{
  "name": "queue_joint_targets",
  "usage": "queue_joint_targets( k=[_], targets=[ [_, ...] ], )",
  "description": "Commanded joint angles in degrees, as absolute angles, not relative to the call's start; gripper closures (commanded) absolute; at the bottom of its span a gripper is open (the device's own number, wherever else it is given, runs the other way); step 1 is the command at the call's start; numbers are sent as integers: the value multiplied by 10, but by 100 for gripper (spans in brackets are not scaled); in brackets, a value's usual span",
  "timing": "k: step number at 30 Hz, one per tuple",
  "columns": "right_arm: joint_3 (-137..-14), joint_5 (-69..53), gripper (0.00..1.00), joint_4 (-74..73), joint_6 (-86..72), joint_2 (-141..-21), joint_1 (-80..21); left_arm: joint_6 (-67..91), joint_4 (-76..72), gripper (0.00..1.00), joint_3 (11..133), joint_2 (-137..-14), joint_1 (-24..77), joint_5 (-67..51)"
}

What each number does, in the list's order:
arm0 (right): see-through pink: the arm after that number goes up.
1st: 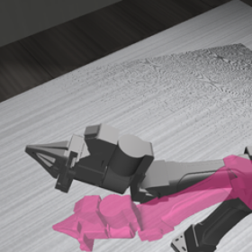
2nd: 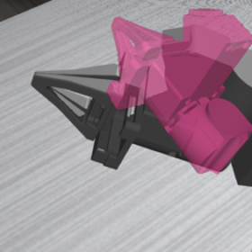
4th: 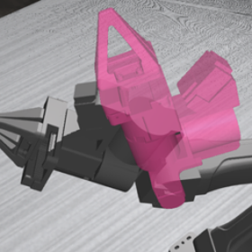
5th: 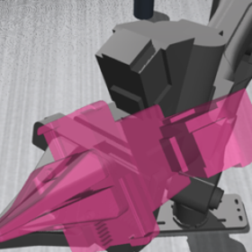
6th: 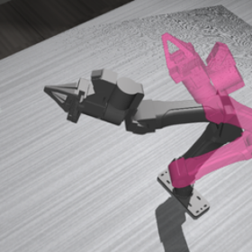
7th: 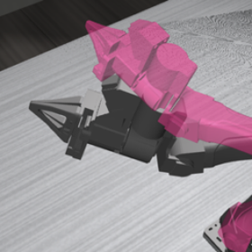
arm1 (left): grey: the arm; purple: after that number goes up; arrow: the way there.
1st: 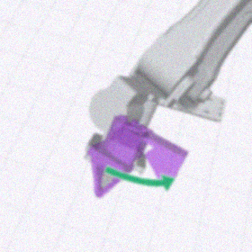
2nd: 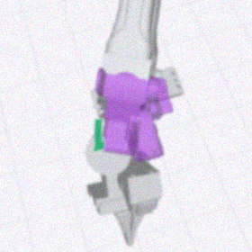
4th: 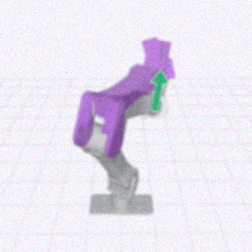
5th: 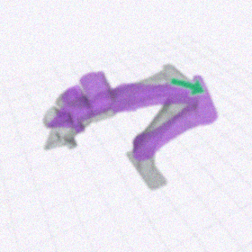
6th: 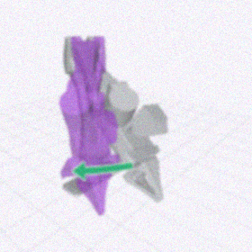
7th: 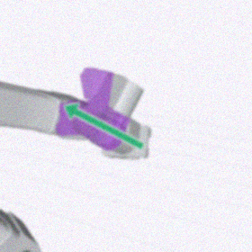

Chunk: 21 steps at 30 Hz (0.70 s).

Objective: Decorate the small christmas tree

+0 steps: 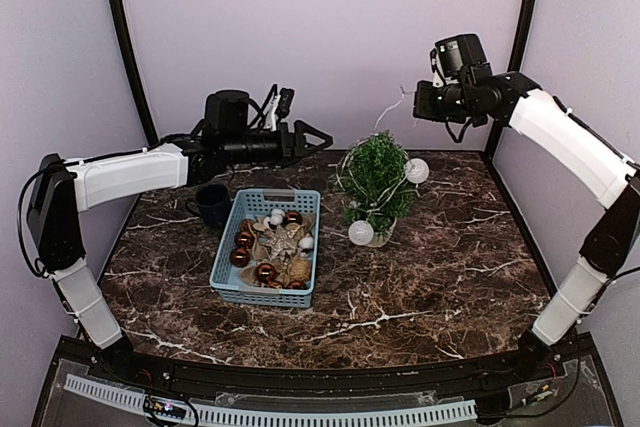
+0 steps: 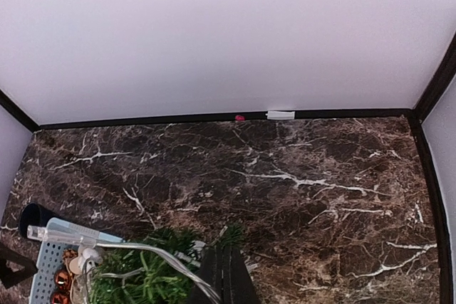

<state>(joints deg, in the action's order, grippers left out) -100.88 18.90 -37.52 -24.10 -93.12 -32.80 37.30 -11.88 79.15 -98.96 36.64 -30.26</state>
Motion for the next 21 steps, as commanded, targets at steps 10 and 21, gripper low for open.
queue_joint_targets(
  k=[10, 21],
  targets=[
    [-981, 182, 100, -428, -227, -921, -264, 280, -81, 29, 825, -1006, 398, -302],
    [-902, 115, 100, -471, -240, -822, -265, 267, -70, 38, 847, -1020, 439, -282]
  ],
)
